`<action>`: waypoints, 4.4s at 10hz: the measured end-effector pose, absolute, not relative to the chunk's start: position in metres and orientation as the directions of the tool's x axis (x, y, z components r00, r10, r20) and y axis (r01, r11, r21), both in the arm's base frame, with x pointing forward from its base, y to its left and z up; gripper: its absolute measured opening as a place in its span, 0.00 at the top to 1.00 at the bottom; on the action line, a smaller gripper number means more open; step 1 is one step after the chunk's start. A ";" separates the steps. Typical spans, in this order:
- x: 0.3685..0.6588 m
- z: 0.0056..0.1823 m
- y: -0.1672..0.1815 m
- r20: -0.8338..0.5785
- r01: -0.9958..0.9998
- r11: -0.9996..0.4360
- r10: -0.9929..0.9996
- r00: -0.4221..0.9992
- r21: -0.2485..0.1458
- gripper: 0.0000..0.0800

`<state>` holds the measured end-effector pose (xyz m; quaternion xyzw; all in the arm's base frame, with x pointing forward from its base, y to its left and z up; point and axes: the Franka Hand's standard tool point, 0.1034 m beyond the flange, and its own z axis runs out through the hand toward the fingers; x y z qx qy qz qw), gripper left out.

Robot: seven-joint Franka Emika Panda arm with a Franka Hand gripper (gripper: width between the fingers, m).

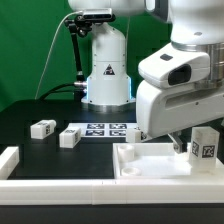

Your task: Assemble one leg

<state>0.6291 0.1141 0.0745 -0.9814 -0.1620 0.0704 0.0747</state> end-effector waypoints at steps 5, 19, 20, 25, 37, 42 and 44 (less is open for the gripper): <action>0.628 0.073 0.115 -0.120 0.294 -0.941 0.316 0.941 -0.170 0.64; 0.632 0.071 0.115 -0.173 -0.952 -0.305 -0.939 0.297 0.021 0.64; 0.631 0.071 0.116 -0.174 -0.947 -0.322 -0.933 0.314 0.018 0.57; 0.630 0.070 0.121 -0.165 -0.758 -0.651 -0.743 0.648 -0.045 0.20; 0.636 0.069 0.116 0.000 0.230 -0.969 0.231 0.973 -0.093 0.52; 0.636 0.068 0.115 -0.022 -0.007 -0.995 -0.005 1.000 -0.099 0.64; 0.638 0.067 0.110 -0.053 -0.347 -0.933 -0.343 0.938 -0.096 0.64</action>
Offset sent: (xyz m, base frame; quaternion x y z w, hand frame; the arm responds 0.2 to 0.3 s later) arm 0.0000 0.0000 0.0000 0.0000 0.0000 0.0000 1.0000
